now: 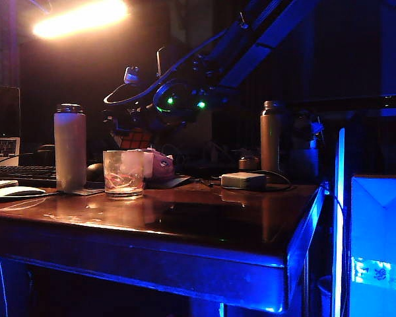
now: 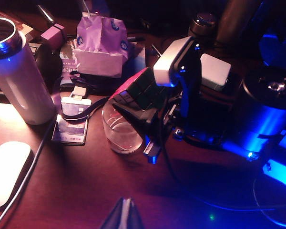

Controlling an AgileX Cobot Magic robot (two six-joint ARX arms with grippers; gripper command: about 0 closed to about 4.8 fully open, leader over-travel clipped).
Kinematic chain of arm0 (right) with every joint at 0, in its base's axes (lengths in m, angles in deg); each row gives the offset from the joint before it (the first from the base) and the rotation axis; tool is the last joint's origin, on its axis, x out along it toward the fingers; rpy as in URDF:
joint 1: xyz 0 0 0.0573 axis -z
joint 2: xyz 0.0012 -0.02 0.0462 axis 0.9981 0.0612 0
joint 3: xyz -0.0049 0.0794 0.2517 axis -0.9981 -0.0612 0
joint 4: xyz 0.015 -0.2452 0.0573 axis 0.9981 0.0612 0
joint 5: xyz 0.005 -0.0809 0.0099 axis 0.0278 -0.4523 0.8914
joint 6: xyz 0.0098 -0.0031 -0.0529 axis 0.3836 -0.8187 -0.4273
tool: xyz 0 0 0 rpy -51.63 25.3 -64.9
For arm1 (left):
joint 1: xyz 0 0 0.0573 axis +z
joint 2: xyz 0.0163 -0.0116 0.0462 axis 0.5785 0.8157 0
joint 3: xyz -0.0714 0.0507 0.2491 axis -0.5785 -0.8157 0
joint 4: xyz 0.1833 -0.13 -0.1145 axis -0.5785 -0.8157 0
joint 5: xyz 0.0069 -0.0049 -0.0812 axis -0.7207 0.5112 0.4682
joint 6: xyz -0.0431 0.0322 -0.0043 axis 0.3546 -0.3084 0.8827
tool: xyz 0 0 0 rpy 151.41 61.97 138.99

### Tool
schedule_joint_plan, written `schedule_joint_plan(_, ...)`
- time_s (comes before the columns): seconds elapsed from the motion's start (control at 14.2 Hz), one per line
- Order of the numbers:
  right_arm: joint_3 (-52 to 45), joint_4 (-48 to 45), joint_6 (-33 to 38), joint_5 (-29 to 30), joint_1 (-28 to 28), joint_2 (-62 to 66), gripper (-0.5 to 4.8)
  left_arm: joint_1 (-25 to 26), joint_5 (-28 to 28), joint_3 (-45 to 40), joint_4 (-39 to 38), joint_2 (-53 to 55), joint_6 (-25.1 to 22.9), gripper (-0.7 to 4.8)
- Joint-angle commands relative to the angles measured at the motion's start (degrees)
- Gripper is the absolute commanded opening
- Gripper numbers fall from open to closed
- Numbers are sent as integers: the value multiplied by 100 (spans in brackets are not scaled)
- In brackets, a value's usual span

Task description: Stack the Rubik's Cube on top of the glass cup.

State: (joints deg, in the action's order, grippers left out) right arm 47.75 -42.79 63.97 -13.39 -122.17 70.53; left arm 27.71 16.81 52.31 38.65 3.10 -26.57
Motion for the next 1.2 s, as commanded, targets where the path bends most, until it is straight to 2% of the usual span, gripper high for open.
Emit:
schedule_joint_plan(0.07,26,-229,-203,-13,-57,-186,192,0,20,26,52,-15,-2,-3)
schedule_joint_plan(0.21,26,234,-302,-15,-48,-592,192,0,11,26,363,81,31,-3)
schedule_joint_plan(0.35,26,455,-302,-72,52,-1080,192,0,11,26,898,435,361,-3)
schedule_joint_plan(0.56,26,951,-319,-487,236,-1681,192,0,-22,28,1941,1388,494,-3)
schedule_joint_plan(0.7,26,1519,-319,-514,328,-1886,192,0,-577,28,2767,2133,662,-3)
schedule_joint_plan(0.98,26,2006,-321,-507,365,-1965,192,2,-957,57,4054,3506,669,-3)
schedule_joint_plan(1.2,26,2118,-323,-509,398,-2116,192,0,-1252,142,5213,4256,1209,-3)
